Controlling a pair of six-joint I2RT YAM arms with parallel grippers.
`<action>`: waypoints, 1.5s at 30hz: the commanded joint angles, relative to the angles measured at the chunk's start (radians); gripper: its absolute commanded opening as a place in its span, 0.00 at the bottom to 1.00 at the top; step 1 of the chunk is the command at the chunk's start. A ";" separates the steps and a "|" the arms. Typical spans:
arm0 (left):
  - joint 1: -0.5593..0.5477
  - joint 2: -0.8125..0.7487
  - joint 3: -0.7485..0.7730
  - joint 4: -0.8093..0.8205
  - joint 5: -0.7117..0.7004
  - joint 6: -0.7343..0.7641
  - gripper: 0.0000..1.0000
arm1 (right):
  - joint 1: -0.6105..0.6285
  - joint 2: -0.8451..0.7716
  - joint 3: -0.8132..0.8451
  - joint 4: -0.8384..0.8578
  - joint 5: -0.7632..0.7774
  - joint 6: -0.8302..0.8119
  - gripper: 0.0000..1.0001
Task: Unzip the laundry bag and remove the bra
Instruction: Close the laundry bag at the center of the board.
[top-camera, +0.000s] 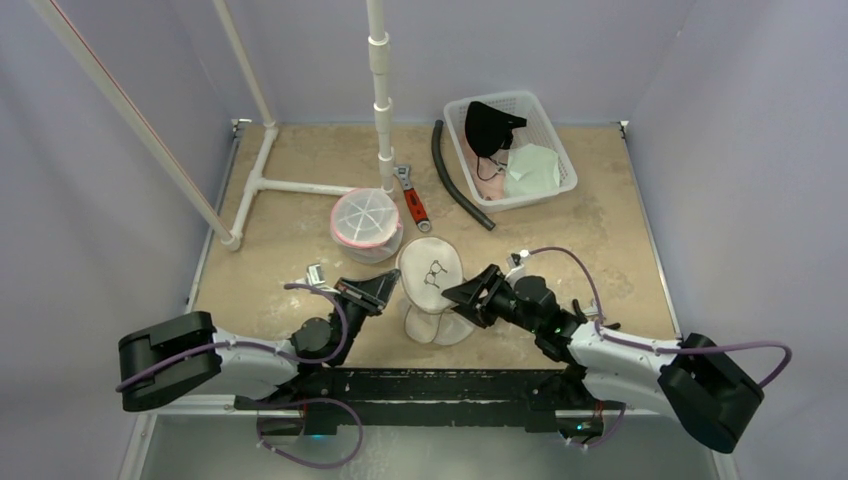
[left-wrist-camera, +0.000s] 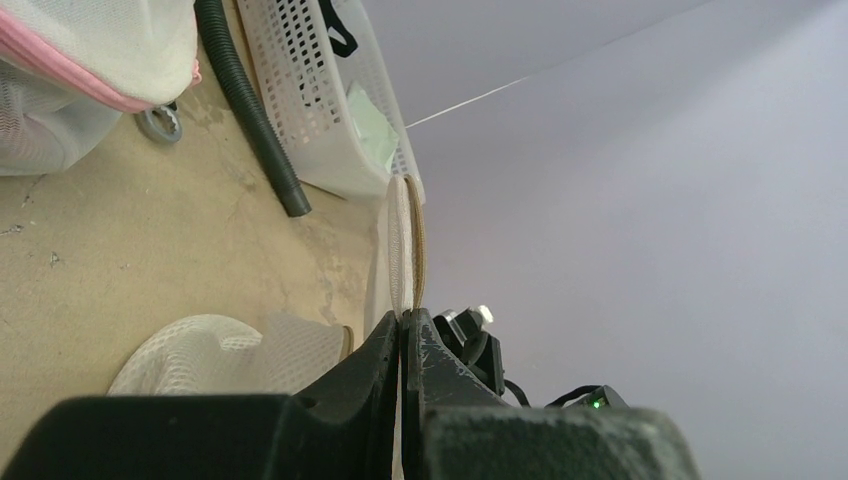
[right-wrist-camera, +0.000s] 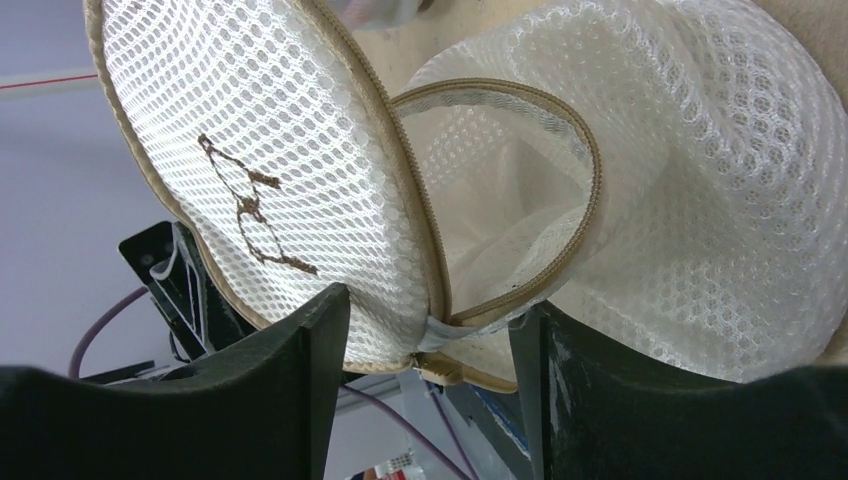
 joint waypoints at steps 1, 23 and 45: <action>-0.012 0.008 -0.060 0.083 0.001 -0.009 0.00 | 0.020 0.027 0.034 0.089 0.057 0.027 0.60; -0.021 -0.824 0.223 -1.144 -0.109 0.201 0.60 | 0.042 -0.028 0.899 -0.842 0.098 -0.892 0.00; -0.021 -0.715 0.753 -1.604 -0.251 0.442 0.61 | -0.048 0.280 1.114 -0.842 -0.313 -1.012 0.00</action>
